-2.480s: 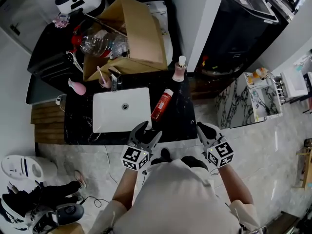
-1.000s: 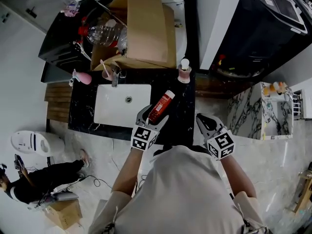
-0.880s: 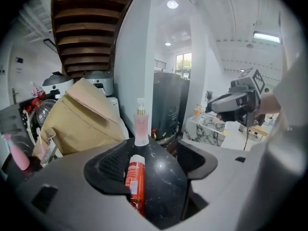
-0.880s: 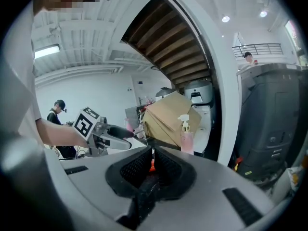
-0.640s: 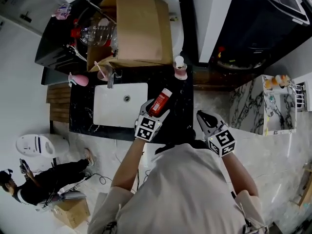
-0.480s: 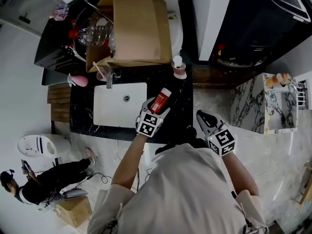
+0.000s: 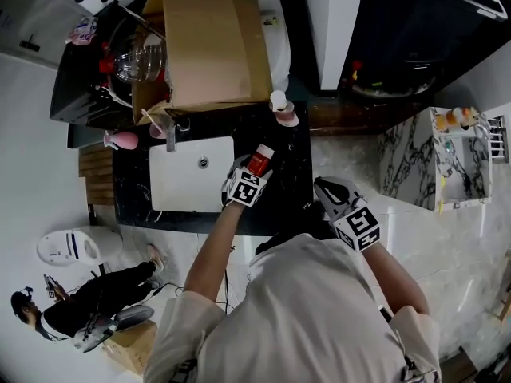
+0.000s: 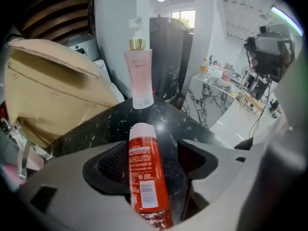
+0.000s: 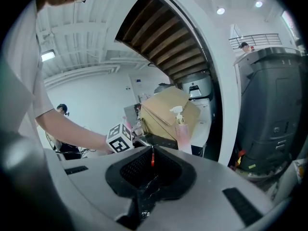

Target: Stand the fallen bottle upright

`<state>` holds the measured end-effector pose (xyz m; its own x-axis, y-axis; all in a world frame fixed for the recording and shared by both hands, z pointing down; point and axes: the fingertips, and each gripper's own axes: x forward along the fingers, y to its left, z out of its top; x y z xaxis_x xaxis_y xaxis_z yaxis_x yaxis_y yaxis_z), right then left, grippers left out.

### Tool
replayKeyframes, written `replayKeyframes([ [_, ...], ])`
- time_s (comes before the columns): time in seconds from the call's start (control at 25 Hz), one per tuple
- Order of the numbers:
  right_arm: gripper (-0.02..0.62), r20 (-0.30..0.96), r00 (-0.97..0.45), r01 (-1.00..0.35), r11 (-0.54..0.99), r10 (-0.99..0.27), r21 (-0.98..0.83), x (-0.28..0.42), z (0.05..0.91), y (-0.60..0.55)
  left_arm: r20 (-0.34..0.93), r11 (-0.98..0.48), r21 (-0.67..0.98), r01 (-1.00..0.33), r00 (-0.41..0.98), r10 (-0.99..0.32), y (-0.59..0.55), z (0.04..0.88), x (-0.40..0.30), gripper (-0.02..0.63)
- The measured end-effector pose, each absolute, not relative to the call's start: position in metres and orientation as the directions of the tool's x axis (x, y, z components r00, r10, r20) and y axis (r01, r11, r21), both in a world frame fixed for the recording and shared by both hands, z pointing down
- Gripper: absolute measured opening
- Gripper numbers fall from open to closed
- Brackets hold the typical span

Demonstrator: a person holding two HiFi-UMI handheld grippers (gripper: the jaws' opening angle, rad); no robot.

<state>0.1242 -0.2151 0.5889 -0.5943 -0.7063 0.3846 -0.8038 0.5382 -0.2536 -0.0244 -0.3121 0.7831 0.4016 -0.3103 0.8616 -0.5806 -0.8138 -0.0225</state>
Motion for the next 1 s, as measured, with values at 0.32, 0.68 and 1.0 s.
replayKeyframes([
  [0.32,0.038,0.412,-0.602,-0.798,0.537,-0.684,-0.274,0.126,0.604,-0.215,0.904,-0.818,-0.022,-0.575,0.337,-0.261,-0.324,0.822,-0.028,0.327],
  [0.68,0.038,0.44,-0.585,-0.81,0.516,-0.682,-0.278,0.136,0.611,-0.215,0.922,-0.795,0.049,-0.605,0.333,-0.197,-0.326,0.854,-0.033,0.325],
  [1.0,0.038,0.437,-0.586,-0.81,0.511,-0.682,-0.288,0.135,0.613,-0.221,0.908,-0.797,0.073,-0.6,0.37,-0.196,-0.325,0.845,-0.029,0.295],
])
